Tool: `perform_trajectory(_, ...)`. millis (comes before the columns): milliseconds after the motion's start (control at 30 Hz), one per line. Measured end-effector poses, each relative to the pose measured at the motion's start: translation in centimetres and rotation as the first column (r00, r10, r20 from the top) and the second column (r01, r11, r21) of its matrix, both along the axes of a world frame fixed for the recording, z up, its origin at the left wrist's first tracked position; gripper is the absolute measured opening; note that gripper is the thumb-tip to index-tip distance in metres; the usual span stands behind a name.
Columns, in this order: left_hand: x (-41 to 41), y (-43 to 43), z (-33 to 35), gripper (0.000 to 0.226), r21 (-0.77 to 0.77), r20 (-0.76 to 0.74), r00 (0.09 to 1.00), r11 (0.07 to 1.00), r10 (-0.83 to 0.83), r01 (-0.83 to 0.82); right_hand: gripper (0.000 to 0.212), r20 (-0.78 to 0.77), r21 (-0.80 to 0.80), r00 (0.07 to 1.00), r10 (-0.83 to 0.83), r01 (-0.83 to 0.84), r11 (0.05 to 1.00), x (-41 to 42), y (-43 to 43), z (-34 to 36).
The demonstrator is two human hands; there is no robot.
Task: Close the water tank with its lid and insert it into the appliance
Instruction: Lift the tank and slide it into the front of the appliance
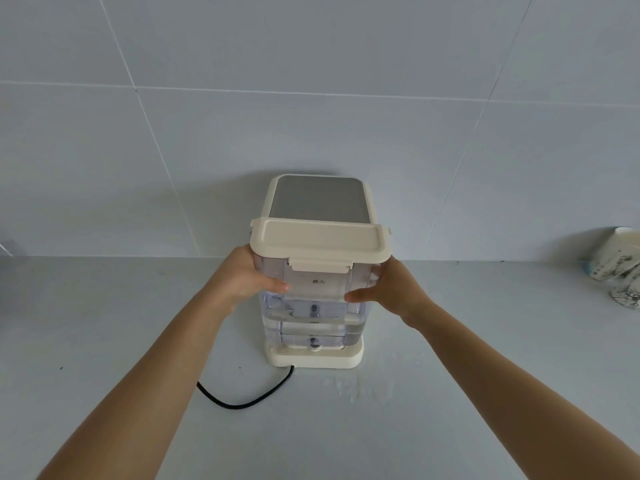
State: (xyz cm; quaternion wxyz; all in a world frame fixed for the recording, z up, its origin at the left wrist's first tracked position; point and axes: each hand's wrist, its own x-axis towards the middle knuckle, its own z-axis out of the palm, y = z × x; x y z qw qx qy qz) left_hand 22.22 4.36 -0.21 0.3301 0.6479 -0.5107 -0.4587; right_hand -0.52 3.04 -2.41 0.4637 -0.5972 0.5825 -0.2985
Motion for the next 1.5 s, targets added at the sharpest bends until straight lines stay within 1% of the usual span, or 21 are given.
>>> perform_trajectory(100,0.1,-0.1,-0.7,0.061,-0.004,-0.019,1.000,1.000,0.006,-0.006,0.084,-0.018,0.008,1.000,-0.006,0.006,1.000,0.0,0.0,-0.5)
perform_trajectory(267,0.1,0.0,-1.3,0.074,-0.025,-0.003,1.000,1.000,-0.015,0.015,0.084,-0.040,0.000,0.999,-0.002,0.002,1.000,0.0,0.0,-0.8)
perform_trajectory(433,0.2,0.0,-1.8,0.068,-0.043,-0.006,1.000,0.999,-0.029,0.029,0.086,-0.042,0.005,0.999,-0.002,0.002,1.000,-0.2,0.0,-1.2)
perform_trajectory(633,0.4,0.0,-2.4,0.064,-0.070,0.032,0.999,0.997,-0.042,0.044,0.087,-0.045,0.000,0.999,0.000,0.000,1.000,-0.2,0.0,-1.7)
perform_trajectory(833,0.5,-0.1,-2.7,0.068,-0.073,0.048,0.997,0.995,-0.065,0.068,0.091,-0.055,0.009,0.998,0.001,0.000,1.000,-0.1,-0.2,-2.0)
perform_trajectory(1000,0.6,0.0,-2.9,0.069,-0.071,0.049,0.996,0.995,-0.073,0.076,0.089,-0.077,-0.002,0.997,0.008,-0.008,1.000,-0.1,-0.1,-2.1)
perform_trajectory(1167,0.6,0.4,-2.9,0.084,-0.085,0.075,0.994,0.992,-0.084,0.090,0.092,-0.085,0.008,0.996,0.006,-0.005,1.000,-0.1,-0.1,-2.2)
perform_trajectory(1233,0.6,0.5,-3.0,0.081,-0.083,0.087,0.992,0.992,-0.087,0.094,0.093,-0.090,0.012,0.996,0.002,-0.001,1.000,-0.1,-0.1,-2.3)
perform_trajectory(1333,0.3,0.8,-3.0,0.064,-0.097,0.116,0.991,0.993,-0.061,0.072,0.093,-0.090,0.022,0.996,-0.006,0.008,1.000,0.0,0.1,-2.4)
perform_trajectory(1500,0.2,0.9,-3.0,0.063,-0.103,0.129,0.990,0.992,-0.054,0.067,0.093,-0.093,0.025,0.996,-0.011,0.013,1.000,0.0,0.3,-2.2)
